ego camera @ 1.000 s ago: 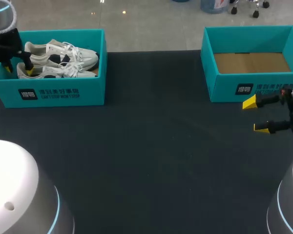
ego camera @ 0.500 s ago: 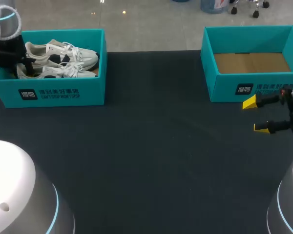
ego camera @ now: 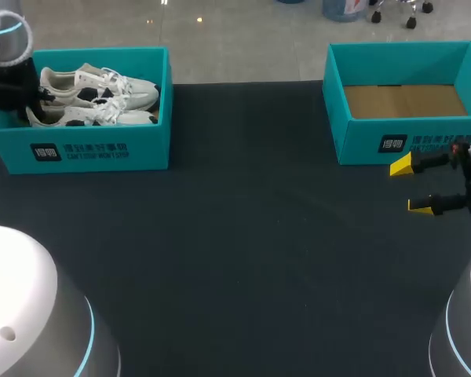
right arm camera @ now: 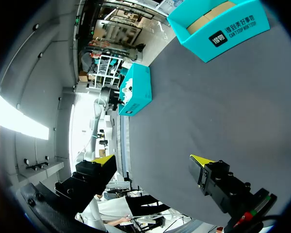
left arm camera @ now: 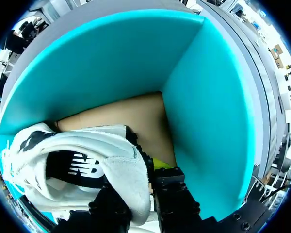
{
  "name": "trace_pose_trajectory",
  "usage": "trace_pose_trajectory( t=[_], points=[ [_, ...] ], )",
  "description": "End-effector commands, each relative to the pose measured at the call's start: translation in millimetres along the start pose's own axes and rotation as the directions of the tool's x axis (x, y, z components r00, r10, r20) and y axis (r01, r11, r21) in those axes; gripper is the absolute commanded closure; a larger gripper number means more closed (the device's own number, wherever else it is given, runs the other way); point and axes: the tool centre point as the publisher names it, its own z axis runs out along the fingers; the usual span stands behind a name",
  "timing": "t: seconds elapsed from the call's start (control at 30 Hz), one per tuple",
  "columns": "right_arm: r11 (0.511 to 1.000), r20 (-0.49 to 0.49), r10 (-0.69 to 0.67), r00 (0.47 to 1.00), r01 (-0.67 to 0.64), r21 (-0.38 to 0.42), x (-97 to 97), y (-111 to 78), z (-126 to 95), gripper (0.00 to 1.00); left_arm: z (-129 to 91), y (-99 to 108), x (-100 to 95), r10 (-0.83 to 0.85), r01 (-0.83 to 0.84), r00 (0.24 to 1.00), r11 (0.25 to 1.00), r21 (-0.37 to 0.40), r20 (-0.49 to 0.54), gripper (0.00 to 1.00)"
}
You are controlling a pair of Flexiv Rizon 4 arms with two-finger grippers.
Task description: Take the shoe out of the shoebox, open the shoe tongue, remove and reinsert the insole, then place the shoe into the shoebox
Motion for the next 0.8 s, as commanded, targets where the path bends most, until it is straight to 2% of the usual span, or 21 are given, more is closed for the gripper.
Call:
trace_pose_trajectory(
  t=[0.03, 0.23, 0.37, 0.5, 0.8],
  points=[
    [1.0, 0.004, 0.002, 1.0, -0.002, -0.002, 0.2, -1.4, 0.3, 0.0, -12.3, -3.0, 4.0, 0.0, 0.0, 1.0, 1.0, -0.004, -0.017, 0.97],
    [1.0, 0.004, 0.002, 1.0, -0.002, -0.002, 0.2, -1.4, 0.3, 0.0, -39.8, -8.5, 7.3, 0.001, -0.001, 0.999, 1.0, -0.016, -0.042, 1.0],
    [1.0, 0.004, 0.002, 1.0, -0.002, -0.002, 0.2, -1.4, 0.3, 0.0, -65.0, -12.8, 3.3, -0.027, 0.025, 0.997, 0.999, -0.029, -0.072, 1.0],
    [1.0, 0.004, 0.002, 1.0, -0.002, -0.002, 0.2, -1.4, 0.3, 0.0, -90.2, -14.1, 3.2, -0.105, 0.104, 0.99, 0.995, -0.009, -0.092, 1.0],
    [1.0, 0.004, 0.002, 1.0, -0.002, -0.002, 0.2, -1.4, 0.3, 0.0, -149.3, -25.2, 5.2, -0.129, 0.126, 0.988, 0.991, -0.033, -0.088, 1.0]
  ],
)
